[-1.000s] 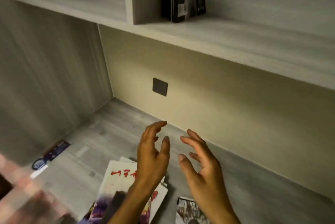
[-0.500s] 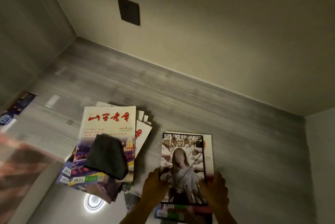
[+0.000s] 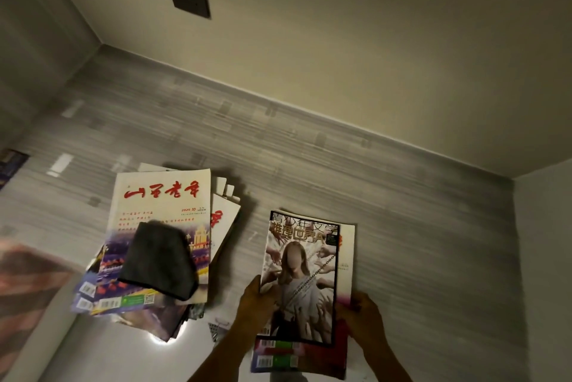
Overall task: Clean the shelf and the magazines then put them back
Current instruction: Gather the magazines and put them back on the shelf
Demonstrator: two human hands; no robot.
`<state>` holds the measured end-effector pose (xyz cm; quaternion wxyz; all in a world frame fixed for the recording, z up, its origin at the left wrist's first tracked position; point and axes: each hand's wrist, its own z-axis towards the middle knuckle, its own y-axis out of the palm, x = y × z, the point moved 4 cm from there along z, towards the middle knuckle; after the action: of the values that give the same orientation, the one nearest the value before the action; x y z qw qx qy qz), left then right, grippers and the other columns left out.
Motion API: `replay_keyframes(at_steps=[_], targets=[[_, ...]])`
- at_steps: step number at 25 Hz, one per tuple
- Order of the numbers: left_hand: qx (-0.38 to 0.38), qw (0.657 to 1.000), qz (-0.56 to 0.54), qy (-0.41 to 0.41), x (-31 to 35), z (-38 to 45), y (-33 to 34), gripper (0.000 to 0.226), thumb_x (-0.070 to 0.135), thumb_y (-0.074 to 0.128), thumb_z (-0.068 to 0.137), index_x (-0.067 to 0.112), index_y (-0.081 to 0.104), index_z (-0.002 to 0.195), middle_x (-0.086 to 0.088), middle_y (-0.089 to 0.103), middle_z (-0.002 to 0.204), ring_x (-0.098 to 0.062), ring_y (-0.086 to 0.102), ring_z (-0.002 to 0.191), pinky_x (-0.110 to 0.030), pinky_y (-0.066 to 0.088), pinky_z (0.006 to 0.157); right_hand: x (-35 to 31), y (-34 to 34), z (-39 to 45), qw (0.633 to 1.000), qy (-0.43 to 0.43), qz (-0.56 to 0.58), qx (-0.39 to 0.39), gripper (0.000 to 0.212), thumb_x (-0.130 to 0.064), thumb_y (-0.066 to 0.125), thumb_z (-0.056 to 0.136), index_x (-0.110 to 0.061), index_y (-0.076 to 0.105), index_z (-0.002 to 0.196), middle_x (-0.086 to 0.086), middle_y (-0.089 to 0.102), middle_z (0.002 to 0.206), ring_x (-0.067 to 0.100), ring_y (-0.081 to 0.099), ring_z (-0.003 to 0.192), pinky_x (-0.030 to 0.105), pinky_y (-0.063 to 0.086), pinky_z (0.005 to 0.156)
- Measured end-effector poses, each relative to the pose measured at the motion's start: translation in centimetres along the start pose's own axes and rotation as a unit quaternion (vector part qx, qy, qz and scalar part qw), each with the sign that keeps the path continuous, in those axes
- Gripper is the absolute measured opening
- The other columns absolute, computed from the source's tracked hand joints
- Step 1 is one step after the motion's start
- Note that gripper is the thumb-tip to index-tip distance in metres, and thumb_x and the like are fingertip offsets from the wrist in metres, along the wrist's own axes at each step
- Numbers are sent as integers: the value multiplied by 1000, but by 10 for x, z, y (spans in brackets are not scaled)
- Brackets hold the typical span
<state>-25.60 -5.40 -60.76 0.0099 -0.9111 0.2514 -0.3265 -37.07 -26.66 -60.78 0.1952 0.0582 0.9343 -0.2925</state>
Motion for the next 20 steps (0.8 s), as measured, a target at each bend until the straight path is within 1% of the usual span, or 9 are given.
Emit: replay_keyframes(at_steps=[2, 4, 7, 10, 14, 15, 17, 18, 20], targets=[[-42, 997, -63, 4, 5, -7, 5, 20, 6, 66, 87, 13, 67, 106, -7, 72, 93, -22, 69, 85, -24, 55, 62, 4, -5, 4, 1000, 2, 7, -11, 28, -20, 78, 73, -19, 68, 99, -5, 73, 81, 15, 69, 74, 42, 56, 79], [-17, 997, -65, 37, 13, -16, 4, 22, 2, 72, 82, 12, 70, 101, -4, 73, 89, -21, 70, 83, -23, 56, 61, 4, -8, 1, 999, 5, 33, -15, 24, -16, 74, 75, -18, 71, 99, -4, 73, 75, 18, 70, 72, 42, 57, 74], [-16, 990, -74, 117, 38, -38, 0, 24, 1, 77, 76, 19, 74, 92, 0, 75, 81, -18, 71, 79, -26, 58, 63, 5, -7, -4, 978, 60, 195, -34, 18, -20, 68, 86, -15, 67, 103, 10, 71, 86, 26, 66, 77, 33, 50, 62], [-110, 972, -91, 189, 62, -60, -3, 28, -5, 73, 77, 11, 75, 100, -11, 75, 92, -27, 71, 88, -38, 59, 72, 3, -3, -6, 933, 57, 343, -95, 38, -36, 71, 83, -21, 62, 117, 13, 70, 105, 29, 68, 92, 34, 52, 67], [-209, 945, -91, 236, 93, -82, -18, 32, 1, 75, 77, 8, 72, 108, -19, 72, 102, -37, 68, 98, -46, 56, 82, -35, -6, -20, 889, -80, 415, -175, 89, -54, 87, 53, -14, 57, 127, 13, 67, 120, 33, 63, 110, 43, 50, 88], [-216, 941, -91, 244, 101, -85, -24, 31, 3, 76, 77, 9, 72, 107, -18, 72, 104, -36, 68, 99, -47, 57, 84, -48, -13, -23, 865, -115, 445, -201, 93, -50, 90, 50, -10, 57, 127, 15, 66, 122, 33, 63, 110, 44, 51, 88], [-181, 946, -89, 255, 117, -86, -39, 29, 9, 78, 75, 14, 72, 103, -12, 73, 103, -31, 69, 98, -46, 57, 83, -73, -32, -28, 841, -188, 467, -197, 83, -36, 92, 52, -1, 59, 120, 22, 66, 115, 34, 68, 95, 42, 58, 73], [-148, 953, -92, 249, 121, -83, -46, 28, 6, 77, 76, 15, 71, 102, -10, 73, 102, -30, 69, 98, -47, 58, 82, -83, -41, -30, 850, -208, 452, -171, 72, -27, 90, 56, 2, 61, 115, 25, 67, 110, 34, 69, 84, 39, 58, 62], [-98, 965, -99, 224, 126, -73, -55, 36, -1, 74, 78, 16, 65, 109, -9, 72, 104, -27, 69, 99, -46, 59, 80, -100, -46, -38, 867, -229, 422, -137, 47, 0, 75, 65, 2, 63, 110, 23, 70, 102, 33, 70, 82, 36, 56, 61]])
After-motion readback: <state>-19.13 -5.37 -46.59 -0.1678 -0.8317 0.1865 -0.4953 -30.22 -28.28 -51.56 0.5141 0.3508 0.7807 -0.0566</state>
